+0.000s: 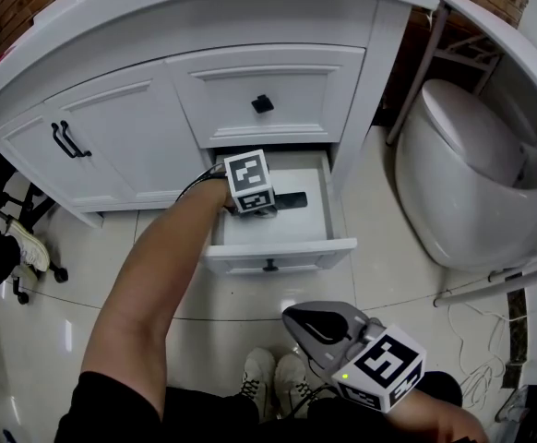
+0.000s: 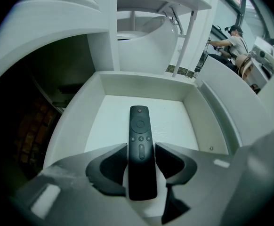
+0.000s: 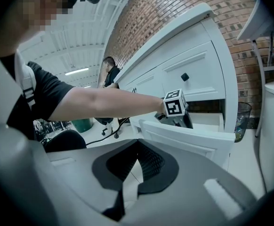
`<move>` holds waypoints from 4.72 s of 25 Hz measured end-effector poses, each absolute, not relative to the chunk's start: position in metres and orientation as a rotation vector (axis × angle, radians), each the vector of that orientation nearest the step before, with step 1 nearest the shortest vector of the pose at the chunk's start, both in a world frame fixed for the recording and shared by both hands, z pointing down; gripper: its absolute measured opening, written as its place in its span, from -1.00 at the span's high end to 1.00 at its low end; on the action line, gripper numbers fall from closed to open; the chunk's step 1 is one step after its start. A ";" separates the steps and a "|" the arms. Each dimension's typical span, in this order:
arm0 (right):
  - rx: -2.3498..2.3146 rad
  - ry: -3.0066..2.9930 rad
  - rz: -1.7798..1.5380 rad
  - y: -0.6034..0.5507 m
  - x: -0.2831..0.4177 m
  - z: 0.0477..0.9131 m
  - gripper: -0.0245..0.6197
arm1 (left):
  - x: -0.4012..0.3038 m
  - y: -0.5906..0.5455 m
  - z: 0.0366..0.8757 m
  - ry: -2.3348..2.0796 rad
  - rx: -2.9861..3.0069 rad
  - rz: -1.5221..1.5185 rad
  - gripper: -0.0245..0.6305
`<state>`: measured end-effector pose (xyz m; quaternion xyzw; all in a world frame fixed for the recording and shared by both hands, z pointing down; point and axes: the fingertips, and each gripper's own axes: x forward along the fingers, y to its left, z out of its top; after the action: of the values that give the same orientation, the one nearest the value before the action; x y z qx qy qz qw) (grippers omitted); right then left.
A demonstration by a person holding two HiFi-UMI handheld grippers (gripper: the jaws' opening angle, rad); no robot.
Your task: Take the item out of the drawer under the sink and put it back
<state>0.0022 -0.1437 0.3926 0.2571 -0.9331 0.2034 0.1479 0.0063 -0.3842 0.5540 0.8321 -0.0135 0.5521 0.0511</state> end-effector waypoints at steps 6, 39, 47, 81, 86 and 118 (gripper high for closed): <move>0.753 -2.684 0.560 -0.142 0.003 0.391 0.91 | 0.007 -0.385 0.553 -0.084 2.563 1.709 0.41; 0.867 -2.831 0.337 -0.095 -0.004 0.330 0.91 | -0.036 -0.220 0.302 -0.673 3.064 1.060 0.41; 0.931 -2.869 0.271 -0.105 0.005 0.305 0.91 | -0.070 -0.159 0.286 -0.911 3.006 0.749 0.41; 0.993 -2.797 0.206 -0.137 0.015 0.304 0.91 | -0.093 -0.136 0.333 -1.025 2.754 0.225 0.41; 0.997 -2.788 0.214 -0.133 0.020 0.308 0.91 | -0.088 -0.135 0.335 -1.030 2.765 0.235 0.41; 1.010 -2.795 0.261 -0.138 0.025 0.314 0.91 | -0.065 -0.228 0.307 -1.150 3.034 0.891 0.41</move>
<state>0.0249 -0.1375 0.3139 0.3377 -0.9339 0.0871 0.0792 -0.0649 -0.2277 0.3069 0.8961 -0.3397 0.2631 -0.1116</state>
